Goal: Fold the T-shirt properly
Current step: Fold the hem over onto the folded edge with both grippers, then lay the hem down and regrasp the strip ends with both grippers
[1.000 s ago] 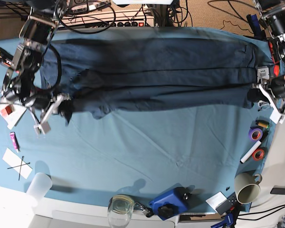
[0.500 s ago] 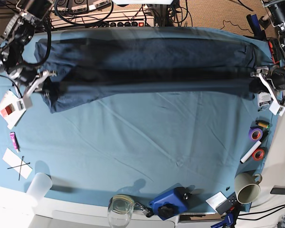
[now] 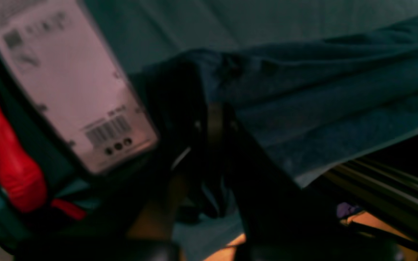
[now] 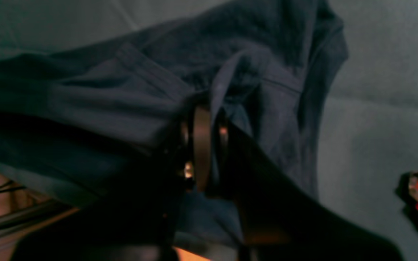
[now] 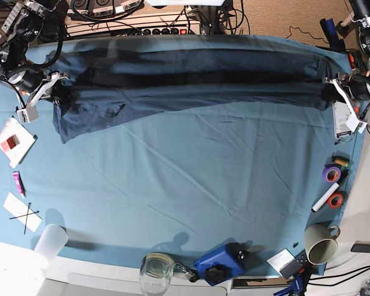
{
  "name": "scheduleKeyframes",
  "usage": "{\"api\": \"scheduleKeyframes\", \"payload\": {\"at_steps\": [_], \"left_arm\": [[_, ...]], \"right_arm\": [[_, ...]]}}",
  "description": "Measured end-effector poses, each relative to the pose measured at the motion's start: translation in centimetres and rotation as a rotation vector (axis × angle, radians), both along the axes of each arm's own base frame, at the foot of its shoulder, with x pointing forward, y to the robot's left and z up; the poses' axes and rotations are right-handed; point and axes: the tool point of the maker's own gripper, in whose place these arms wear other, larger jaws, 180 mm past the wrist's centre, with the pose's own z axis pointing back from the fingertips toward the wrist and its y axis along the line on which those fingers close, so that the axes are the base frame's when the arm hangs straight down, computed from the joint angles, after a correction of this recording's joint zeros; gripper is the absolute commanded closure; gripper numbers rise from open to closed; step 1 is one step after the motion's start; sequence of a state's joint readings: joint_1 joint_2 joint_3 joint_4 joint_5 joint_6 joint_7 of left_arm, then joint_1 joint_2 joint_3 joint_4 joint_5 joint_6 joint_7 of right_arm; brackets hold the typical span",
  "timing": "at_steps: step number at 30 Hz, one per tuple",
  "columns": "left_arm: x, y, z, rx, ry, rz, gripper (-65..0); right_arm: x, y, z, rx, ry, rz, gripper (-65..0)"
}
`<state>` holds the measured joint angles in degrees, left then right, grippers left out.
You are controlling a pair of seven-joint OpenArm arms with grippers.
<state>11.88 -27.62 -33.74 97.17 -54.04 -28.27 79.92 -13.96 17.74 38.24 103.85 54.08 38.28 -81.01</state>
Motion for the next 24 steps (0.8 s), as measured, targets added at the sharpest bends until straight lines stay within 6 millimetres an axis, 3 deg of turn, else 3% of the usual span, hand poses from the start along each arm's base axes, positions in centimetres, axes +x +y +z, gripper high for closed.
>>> {"api": "scheduleKeyframes", "payload": {"at_steps": [6,7,11,13,24], "left_arm": [[0.0,0.0,0.0,0.000,-0.001,-0.001,0.0],[0.0,0.0,0.0,0.000,-0.001,-0.001,-2.7],[-0.1,0.2,-0.1,0.010,0.002,-0.002,-36.2],[-0.2,0.2,-0.2,0.012,0.007,-0.001,-43.9],[-3.0,-0.7,-2.2,-0.040,0.069,0.081,-44.0]], "right_arm": [[0.0,0.0,0.0,0.000,0.000,0.000,0.0],[0.0,0.0,0.0,0.000,0.000,0.000,0.0],[-0.1,0.0,-0.1,-0.021,-0.004,0.024,-12.2],[-0.1,-0.1,-0.1,-0.026,0.000,0.021,-13.2],[-0.1,-0.2,-0.1,-0.027,0.000,0.019,-13.2]]}}
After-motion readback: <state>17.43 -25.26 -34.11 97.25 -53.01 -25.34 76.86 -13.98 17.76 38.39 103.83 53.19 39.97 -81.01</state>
